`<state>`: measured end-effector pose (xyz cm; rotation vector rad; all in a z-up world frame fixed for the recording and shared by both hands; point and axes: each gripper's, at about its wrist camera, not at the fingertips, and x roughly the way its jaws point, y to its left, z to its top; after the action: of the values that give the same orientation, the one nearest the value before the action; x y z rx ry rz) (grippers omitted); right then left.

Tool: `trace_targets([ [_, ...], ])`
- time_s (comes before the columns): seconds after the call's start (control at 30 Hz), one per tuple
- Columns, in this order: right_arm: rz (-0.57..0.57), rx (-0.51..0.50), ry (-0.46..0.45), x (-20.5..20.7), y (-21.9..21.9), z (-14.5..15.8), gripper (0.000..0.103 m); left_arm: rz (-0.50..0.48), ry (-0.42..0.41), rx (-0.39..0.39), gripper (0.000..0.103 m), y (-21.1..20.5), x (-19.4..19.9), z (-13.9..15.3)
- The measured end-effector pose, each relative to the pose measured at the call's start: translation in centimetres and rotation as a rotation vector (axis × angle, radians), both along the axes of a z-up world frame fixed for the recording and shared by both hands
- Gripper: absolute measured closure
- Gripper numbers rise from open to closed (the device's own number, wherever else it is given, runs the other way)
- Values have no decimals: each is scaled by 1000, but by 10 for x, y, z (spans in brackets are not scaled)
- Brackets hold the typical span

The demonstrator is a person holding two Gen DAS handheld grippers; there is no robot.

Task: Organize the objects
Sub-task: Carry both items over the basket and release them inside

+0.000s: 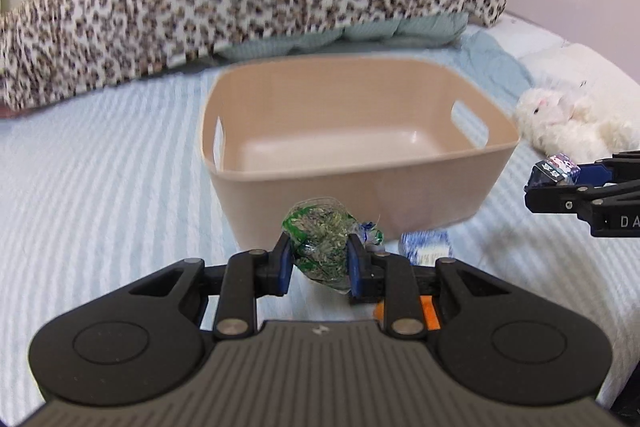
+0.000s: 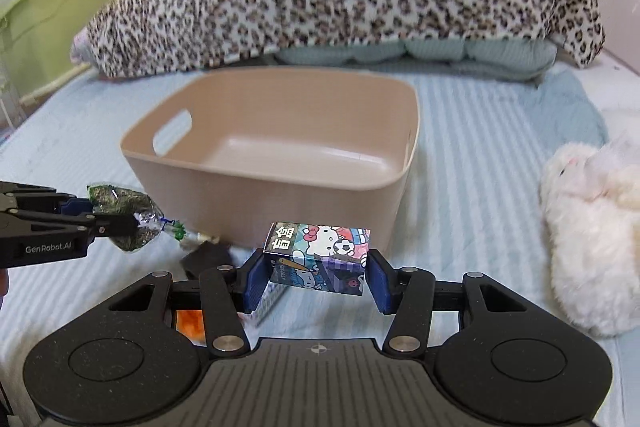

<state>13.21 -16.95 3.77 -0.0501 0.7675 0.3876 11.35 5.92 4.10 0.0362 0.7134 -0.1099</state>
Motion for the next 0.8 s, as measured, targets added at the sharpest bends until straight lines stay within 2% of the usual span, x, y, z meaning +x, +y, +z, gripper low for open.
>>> trace_targets([
  [0.23, 9, 16, -100, 6, -1, 33, 54, -3, -120, -30, 74, -11, 13, 35],
  [0.47, -20, 29, -157, 35, 1, 48, 54, 34, -199, -6, 74, -28, 55, 43],
  [0.63, -29, 6, -184, 64, 10, 48, 55, 36, -164, 46, 74, -45, 97, 30],
  [0.8, -27, -47, -142, 98, 29, 29, 55, 81, -23, 87, 74, -52, 135, 1],
])
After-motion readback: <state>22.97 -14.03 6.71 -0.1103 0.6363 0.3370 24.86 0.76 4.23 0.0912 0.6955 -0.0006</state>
